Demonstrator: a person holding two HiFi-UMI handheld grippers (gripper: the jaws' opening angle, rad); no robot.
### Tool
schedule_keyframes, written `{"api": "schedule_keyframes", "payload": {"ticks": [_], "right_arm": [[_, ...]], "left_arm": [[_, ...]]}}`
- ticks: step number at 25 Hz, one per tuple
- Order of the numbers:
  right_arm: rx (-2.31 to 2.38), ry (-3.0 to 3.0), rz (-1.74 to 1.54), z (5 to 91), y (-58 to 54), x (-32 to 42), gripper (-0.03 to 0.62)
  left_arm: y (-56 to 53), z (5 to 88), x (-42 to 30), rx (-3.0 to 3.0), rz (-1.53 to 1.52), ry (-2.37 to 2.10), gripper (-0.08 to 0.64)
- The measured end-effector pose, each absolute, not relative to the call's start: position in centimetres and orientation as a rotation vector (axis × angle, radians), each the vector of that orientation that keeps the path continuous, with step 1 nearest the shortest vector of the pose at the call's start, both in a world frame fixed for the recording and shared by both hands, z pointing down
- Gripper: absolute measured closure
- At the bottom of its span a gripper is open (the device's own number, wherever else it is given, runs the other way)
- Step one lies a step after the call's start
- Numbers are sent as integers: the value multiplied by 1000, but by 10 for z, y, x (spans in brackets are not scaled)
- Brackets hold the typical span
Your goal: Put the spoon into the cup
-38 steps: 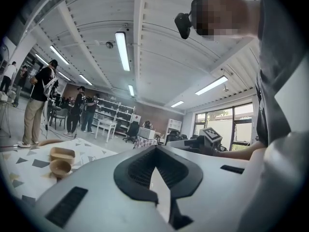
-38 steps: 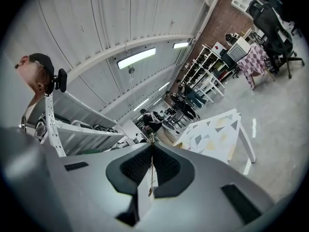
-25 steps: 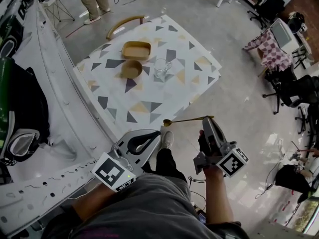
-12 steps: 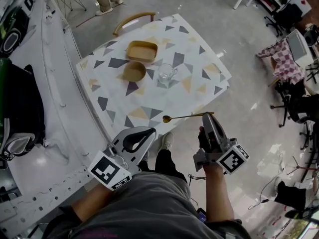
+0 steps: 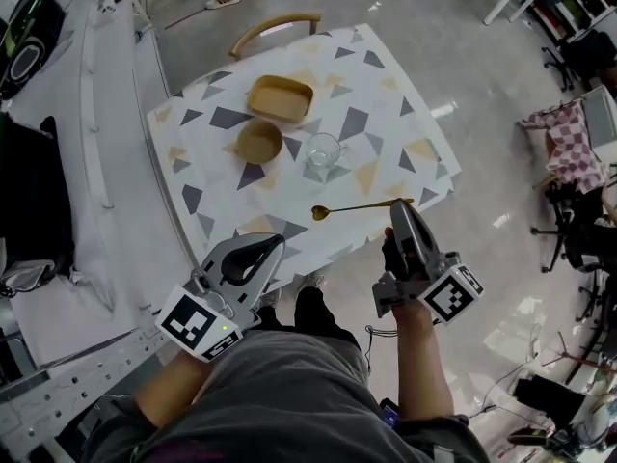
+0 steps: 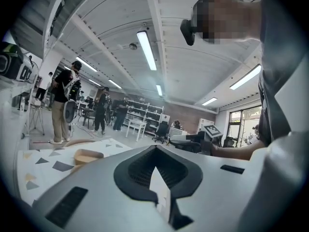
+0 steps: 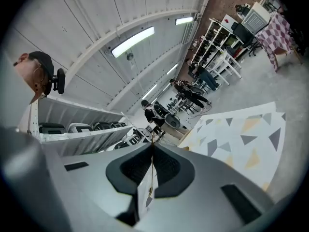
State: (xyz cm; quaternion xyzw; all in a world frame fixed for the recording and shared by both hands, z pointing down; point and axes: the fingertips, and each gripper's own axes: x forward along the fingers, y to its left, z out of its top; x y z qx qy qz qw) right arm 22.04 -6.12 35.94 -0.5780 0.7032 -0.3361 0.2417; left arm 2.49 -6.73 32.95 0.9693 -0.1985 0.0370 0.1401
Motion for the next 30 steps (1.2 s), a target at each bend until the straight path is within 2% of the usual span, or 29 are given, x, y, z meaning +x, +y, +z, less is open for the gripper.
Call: {"api": "schedule_keyframes", "payload": {"ticks": [20, 30], "right_arm": [[-1465, 2061, -1034, 389, -169, 265, 569], [-1379, 2161, -1027, 403, -211, 259, 569]], "left_arm": [[-139, 352, 53, 2693, 149, -863, 546], [-164, 374, 55, 2643, 184, -922, 546]]}}
